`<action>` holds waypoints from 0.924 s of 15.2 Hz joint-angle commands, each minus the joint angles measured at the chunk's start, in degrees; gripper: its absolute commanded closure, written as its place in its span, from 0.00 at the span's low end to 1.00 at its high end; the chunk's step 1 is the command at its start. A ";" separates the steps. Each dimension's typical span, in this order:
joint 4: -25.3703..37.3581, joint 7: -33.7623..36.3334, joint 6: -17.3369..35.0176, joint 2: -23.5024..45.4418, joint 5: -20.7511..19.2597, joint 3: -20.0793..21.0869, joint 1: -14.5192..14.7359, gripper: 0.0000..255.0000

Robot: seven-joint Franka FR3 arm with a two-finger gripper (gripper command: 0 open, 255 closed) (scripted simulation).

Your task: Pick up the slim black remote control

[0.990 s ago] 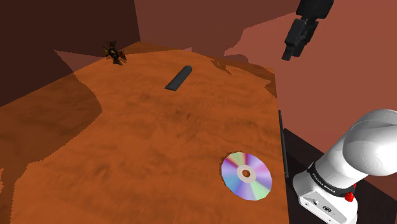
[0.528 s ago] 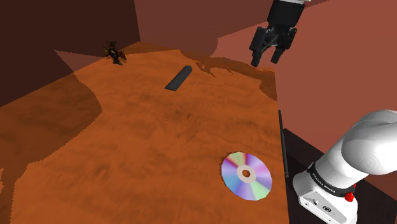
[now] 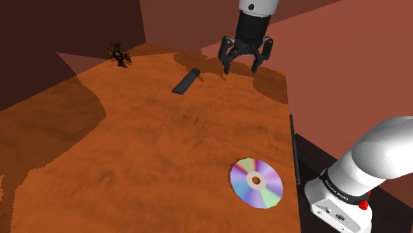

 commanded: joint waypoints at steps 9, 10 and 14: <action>19.85 37.01 2.70 27.47 -19.97 15.82 -6.23 0.00; 22.57 40.80 1.85 30.92 -23.04 16.42 -5.66 0.00; 34.92 53.50 -3.30 44.17 -34.04 15.38 -0.16 0.00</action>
